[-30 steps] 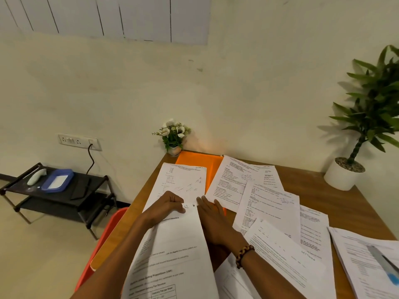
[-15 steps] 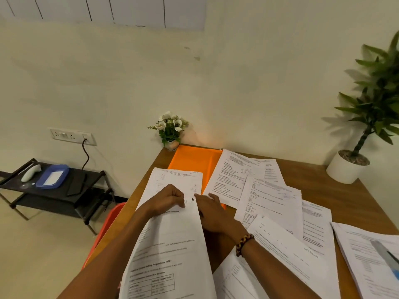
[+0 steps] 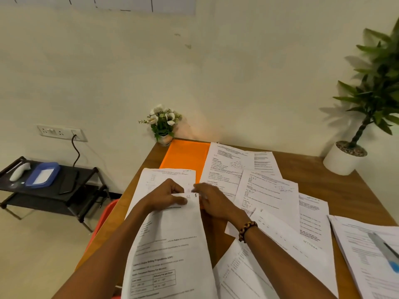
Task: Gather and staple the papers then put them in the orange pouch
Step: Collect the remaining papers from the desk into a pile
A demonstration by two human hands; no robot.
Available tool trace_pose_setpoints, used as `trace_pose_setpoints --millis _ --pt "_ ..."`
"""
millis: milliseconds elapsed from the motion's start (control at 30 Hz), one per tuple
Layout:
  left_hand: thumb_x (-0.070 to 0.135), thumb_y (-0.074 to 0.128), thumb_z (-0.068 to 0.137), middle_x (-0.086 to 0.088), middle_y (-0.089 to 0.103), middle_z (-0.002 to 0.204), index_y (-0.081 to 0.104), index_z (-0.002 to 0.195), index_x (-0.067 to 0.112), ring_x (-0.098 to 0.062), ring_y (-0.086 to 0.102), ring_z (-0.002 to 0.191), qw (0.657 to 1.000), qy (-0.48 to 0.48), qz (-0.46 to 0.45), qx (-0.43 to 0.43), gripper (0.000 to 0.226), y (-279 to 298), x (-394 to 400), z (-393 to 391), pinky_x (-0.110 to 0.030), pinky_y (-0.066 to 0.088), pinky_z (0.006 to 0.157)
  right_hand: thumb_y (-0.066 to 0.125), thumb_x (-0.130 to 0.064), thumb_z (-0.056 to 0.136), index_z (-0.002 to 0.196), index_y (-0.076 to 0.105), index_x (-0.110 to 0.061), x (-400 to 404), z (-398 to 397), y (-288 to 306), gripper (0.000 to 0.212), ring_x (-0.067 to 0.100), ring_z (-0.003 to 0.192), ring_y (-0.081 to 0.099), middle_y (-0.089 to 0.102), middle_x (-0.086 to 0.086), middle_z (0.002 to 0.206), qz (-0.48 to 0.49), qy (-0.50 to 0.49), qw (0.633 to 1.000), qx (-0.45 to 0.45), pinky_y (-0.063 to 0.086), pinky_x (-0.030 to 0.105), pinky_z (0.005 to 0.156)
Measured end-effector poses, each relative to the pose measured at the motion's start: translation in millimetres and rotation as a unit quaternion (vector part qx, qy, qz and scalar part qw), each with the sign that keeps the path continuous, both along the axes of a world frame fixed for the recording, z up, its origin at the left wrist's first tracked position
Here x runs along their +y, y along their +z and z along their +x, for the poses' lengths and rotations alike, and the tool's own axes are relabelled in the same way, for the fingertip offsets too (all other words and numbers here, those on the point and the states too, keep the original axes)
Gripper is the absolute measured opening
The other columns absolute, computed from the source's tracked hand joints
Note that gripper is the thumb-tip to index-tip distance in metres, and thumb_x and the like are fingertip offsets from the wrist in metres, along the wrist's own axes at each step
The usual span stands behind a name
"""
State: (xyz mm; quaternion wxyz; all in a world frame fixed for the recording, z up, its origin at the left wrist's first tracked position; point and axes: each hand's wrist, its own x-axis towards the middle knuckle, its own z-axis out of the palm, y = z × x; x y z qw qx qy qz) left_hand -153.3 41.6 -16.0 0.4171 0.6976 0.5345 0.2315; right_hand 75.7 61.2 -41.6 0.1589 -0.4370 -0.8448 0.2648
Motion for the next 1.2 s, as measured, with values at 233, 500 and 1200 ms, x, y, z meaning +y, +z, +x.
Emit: trace_pose_setpoints --millis 233,500,1200 --pt "0.043 0.074 0.087 0.018 0.068 0.093 0.072 0.091 0.031 -0.013 0.065 0.088 0.995 -0.002 0.038 0.097 0.013 -7.8 16.3 25.8 -0.019 0.046 0.079 0.052 -0.026 0.102 0.143 0.05 -0.013 12.9 37.7 -1.7 0.043 0.032 0.143 0.038 0.043 0.014 0.155 0.087 -0.098 0.985 -0.115 0.032 0.045 0.118" --pt "0.045 0.07 0.089 0.015 0.063 0.122 0.064 0.116 0.033 -0.01 0.06 0.107 0.99 -0.012 0.094 0.103 0.029 -16.2 32.8 59.0 -0.027 0.05 0.096 0.045 -0.018 0.103 0.109 0.065 -0.018 9.5 55.5 -7.0 0.022 0.015 0.095 0.065 0.071 0.0 0.106 -0.003 -0.082 0.991 0.104 0.055 0.038 0.082" --pt "0.033 0.069 0.093 0.028 0.058 0.115 0.064 0.116 0.036 0.002 0.057 0.104 0.988 -0.106 0.081 0.073 0.024 -5.1 53.1 126.1 -0.01 0.039 0.084 0.047 -0.03 0.1 0.142 0.046 -0.016 10.9 123.5 -19.7 0.044 0.034 0.148 0.03 0.039 0.015 0.157 0.082 -0.28 0.948 -0.13 0.026 0.047 0.122"
